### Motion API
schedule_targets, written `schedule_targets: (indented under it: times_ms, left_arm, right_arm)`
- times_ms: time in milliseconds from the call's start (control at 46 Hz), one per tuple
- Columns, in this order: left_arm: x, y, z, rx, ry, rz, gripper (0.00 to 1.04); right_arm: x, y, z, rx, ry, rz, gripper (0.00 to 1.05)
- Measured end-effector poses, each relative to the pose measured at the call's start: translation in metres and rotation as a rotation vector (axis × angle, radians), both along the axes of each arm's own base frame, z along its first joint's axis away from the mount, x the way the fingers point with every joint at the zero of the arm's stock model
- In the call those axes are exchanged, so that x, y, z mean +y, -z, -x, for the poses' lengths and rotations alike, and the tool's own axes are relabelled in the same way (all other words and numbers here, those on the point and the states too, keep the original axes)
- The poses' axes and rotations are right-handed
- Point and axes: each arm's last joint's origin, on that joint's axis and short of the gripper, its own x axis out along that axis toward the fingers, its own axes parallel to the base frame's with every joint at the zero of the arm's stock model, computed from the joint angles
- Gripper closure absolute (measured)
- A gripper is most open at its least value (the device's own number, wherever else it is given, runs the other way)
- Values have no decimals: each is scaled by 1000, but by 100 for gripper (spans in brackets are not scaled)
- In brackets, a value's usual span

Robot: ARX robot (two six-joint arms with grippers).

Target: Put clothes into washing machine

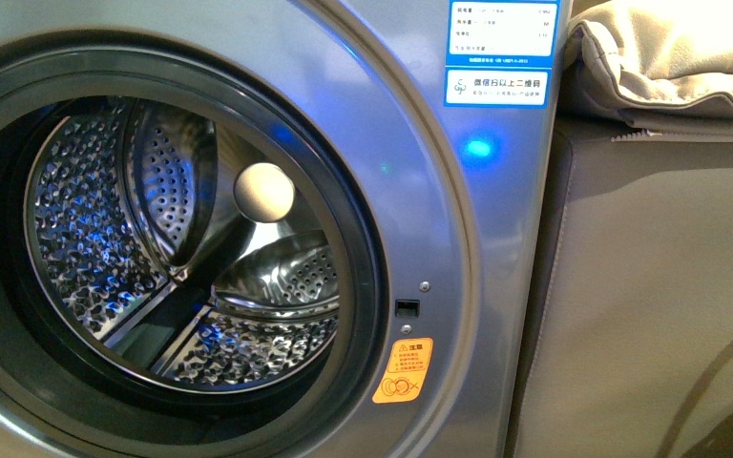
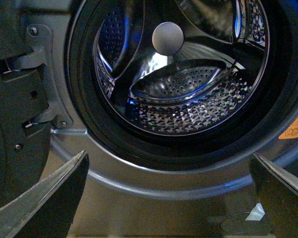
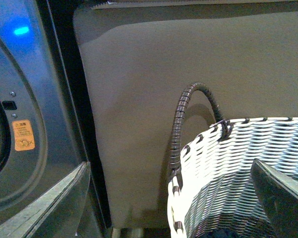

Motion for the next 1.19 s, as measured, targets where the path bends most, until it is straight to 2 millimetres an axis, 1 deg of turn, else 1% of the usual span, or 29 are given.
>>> schedule_targets:
  times_ms: [1064, 1108, 1129, 1195]
  left_arm:
    - [0, 0, 0, 0, 0, 0, 7]
    - [0, 0, 0, 0, 0, 0, 7]
    - [0, 0, 0, 0, 0, 0, 7]
    - [0, 0, 0, 0, 0, 0, 7]
  right_arm:
    - [0, 0, 0, 0, 0, 0, 8]
    - [-1, -2, 0, -22, -61, -7, 8]
    - [-1, -4, -1, -39, -134, -10, 8]
    - [-4, -6, 0, -55, -216, -8, 8]
